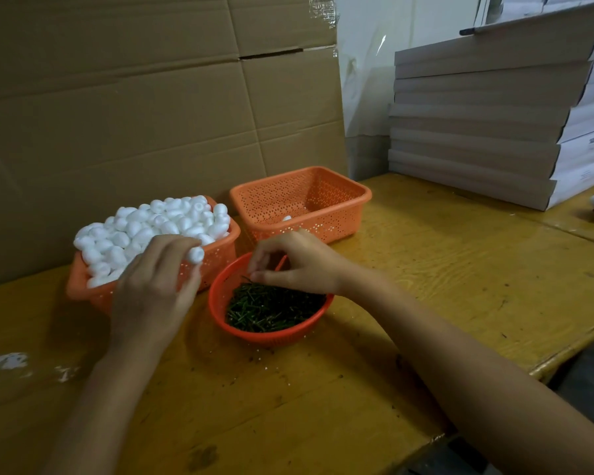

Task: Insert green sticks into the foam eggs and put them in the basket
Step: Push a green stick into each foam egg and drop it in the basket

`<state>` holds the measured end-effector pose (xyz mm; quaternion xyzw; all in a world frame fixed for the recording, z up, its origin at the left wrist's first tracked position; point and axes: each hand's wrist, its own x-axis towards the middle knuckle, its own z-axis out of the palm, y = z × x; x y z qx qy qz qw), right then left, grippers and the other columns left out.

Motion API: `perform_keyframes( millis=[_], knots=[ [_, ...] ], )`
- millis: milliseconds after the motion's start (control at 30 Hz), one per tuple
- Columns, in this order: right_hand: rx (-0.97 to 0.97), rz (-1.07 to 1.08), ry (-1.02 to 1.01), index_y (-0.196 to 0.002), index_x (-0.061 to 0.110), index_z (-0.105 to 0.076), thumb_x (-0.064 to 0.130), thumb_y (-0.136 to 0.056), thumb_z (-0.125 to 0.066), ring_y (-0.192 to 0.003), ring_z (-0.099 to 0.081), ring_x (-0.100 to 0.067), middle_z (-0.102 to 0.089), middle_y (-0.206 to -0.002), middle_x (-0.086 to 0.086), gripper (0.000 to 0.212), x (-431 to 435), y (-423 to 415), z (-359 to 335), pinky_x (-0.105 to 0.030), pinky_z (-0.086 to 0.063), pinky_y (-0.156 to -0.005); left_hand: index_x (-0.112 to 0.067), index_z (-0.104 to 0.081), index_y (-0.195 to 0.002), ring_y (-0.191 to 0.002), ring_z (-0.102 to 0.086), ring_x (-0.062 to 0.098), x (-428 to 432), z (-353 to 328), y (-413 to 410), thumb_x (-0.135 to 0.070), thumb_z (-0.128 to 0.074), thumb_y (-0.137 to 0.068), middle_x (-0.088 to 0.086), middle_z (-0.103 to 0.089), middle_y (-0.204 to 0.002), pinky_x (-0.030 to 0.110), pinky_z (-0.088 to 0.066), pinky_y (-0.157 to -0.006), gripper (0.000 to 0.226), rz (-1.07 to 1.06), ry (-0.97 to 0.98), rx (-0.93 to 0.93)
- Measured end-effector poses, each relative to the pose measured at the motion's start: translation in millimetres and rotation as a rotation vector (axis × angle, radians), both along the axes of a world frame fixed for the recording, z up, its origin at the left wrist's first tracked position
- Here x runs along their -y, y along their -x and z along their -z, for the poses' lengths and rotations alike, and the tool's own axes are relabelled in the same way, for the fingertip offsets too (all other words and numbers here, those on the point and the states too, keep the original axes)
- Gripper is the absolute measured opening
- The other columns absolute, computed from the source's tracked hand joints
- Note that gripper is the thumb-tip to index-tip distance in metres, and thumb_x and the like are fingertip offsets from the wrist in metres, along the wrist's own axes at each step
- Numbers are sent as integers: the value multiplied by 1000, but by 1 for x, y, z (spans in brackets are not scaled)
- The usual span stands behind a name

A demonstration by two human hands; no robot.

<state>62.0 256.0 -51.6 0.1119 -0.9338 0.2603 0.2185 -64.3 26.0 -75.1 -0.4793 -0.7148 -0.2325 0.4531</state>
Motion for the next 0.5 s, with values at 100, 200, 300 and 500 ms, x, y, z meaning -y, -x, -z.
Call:
perform_keyframes(
  millis=[100,200,300,500],
  knots=[
    [20,-2,20,-103,19,-78,26,-94,-78,-93,-71,-3,-78,-97,7,12,-2,-1,-2,-39,-56,-88,-6,-67,-116,-98,-70,29,-5,-1,-5,-1,-77,-89,9,-68,-113,39,-57,-78,29,93,52,46],
    [21,-12,3,-104,17,-79,25,-94,-78,-93,-71,-3,-78,-98,6,13,-2,-3,-4,-38,-56,-89,-8,-72,-106,-97,-70,20,-10,-2,-9,5,-82,-83,2,-70,-106,30,-57,-84,28,202,17,158],
    [21,-16,11,-104,16,-79,24,-95,-77,-94,-71,-4,-78,-98,5,12,0,-3,-5,-38,-56,-89,-11,-76,-99,-97,-70,13,-14,-1,-10,8,-85,-80,-2,-74,-102,22,-55,-89,28,300,-56,329],
    [30,-17,41,-105,16,-79,21,-95,-77,-95,-71,-5,-78,-98,6,11,-3,-3,-6,-39,-55,-90,-22,-81,-100,-106,-76,19,-20,-1,-16,5,-92,-72,-2,-81,-105,27,-62,-91,41,473,-200,852]
  ],
)
